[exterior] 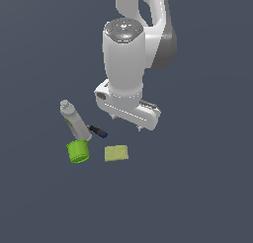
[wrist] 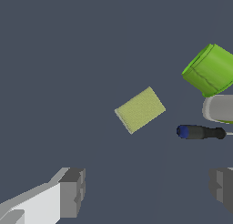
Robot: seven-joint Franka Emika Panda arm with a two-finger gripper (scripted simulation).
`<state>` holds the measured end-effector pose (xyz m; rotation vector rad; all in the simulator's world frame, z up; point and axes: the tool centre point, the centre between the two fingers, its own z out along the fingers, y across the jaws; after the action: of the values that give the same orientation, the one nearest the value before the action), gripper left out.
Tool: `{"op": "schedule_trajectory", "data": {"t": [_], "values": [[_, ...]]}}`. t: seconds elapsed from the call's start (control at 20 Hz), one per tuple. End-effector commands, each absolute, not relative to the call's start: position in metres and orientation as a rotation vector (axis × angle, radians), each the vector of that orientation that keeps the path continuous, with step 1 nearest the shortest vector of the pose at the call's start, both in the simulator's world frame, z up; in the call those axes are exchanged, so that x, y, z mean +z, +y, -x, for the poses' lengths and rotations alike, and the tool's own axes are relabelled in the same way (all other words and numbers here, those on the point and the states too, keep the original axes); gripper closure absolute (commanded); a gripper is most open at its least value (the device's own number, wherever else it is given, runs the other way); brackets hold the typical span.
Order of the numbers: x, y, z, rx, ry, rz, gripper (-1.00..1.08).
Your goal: Pick up a designated object from a clutter of objects.
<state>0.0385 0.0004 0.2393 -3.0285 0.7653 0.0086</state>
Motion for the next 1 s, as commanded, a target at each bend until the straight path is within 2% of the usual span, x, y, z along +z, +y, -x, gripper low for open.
{"op": "schedule_trajectory", "data": {"t": [0.0,0.95], "values": [[0.225,-0.002,-0.042,0.011,0.882,2.993,-0.92],[0.114,-0.031,-0.057,0.018,1.705,2.619,-0.92]]}}
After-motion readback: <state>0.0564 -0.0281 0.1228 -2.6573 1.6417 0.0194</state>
